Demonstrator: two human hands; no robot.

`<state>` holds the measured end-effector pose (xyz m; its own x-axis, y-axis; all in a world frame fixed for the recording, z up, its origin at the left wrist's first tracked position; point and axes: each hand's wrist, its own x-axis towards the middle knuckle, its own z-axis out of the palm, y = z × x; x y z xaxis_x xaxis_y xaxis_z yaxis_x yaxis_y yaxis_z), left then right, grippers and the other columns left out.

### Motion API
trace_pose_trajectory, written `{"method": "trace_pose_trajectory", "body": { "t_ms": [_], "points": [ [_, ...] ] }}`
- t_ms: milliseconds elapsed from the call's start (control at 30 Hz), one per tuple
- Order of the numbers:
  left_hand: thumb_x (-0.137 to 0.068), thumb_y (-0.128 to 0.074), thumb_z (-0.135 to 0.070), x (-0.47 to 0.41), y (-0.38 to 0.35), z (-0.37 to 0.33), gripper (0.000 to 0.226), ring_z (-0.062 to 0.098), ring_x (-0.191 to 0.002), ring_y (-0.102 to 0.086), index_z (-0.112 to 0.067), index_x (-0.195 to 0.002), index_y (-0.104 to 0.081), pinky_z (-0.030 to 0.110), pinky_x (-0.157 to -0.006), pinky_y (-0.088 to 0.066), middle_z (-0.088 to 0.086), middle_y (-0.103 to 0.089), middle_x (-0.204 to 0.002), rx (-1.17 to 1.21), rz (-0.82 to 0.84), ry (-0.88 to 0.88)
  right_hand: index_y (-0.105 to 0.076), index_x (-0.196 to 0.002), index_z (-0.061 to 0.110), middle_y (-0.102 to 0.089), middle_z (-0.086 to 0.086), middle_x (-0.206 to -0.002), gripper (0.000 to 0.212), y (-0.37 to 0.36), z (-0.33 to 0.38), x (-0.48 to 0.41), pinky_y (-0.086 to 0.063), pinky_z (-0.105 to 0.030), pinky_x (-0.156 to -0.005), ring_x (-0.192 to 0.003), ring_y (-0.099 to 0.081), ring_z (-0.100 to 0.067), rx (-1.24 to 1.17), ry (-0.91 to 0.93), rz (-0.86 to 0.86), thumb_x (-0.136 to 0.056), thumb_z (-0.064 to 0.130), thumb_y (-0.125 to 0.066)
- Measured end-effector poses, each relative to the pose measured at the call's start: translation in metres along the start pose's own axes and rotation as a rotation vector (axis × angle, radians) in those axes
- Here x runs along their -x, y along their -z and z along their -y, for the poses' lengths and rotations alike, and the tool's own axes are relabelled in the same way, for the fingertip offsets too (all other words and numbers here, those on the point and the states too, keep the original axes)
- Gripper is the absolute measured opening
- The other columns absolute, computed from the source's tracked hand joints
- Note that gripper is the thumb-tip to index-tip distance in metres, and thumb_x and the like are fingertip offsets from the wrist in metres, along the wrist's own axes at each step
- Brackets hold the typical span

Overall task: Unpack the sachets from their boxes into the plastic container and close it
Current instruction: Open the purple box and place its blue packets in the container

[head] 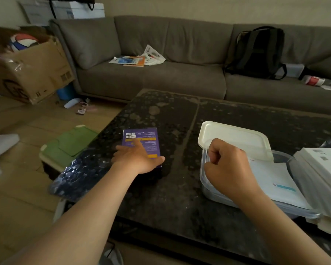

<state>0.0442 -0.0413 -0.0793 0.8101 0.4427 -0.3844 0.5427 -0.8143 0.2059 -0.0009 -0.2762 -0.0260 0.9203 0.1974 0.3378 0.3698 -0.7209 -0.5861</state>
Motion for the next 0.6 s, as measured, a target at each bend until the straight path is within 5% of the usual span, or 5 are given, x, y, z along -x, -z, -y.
{"method": "trace_pose_trajectory", "body": {
  "t_ms": [167,367,600],
  "points": [
    [-0.072,-0.055,-0.095,0.0,-0.005,-0.01,0.138,0.054,-0.153,-0.021,-0.023,-0.163,0.021,0.058,-0.117,-0.034,0.037,0.005,-0.168,-0.008,-0.003,0.048,-0.041,-0.06,0.024,-0.044,0.009,-0.057,0.045,-0.001,-0.003,0.001,-0.039,-0.004,-0.053,-0.054,-0.043,-0.009,-0.019,-0.021,0.009,-0.078,-0.012,-0.062],
    [-0.065,-0.061,-0.09,-0.003,0.002,-0.016,0.14,0.049,-0.147,-0.032,-0.023,-0.166,0.009,0.058,-0.114,-0.04,0.024,-0.025,-0.166,0.072,-0.022,0.069,-0.045,-0.062,0.023,-0.048,0.009,-0.057,0.04,0.003,-0.011,-0.002,-0.041,-0.01,-0.05,-0.052,-0.046,-0.008,0.004,-0.045,-0.024,-0.079,-0.009,-0.061],
    [-0.074,-0.076,-0.063,0.035,0.034,-0.043,0.11,0.037,-0.136,-0.046,-0.021,-0.161,-0.025,0.048,-0.107,-0.043,0.011,-0.044,-0.155,0.712,0.09,-0.083,-0.058,-0.096,0.026,-0.062,0.011,-0.077,0.013,0.005,-0.007,-0.009,-0.046,-0.013,-0.061,-0.07,-0.06,-0.007,-0.192,-0.134,-0.05,-0.09,0.019,-0.068]
  ]
}}
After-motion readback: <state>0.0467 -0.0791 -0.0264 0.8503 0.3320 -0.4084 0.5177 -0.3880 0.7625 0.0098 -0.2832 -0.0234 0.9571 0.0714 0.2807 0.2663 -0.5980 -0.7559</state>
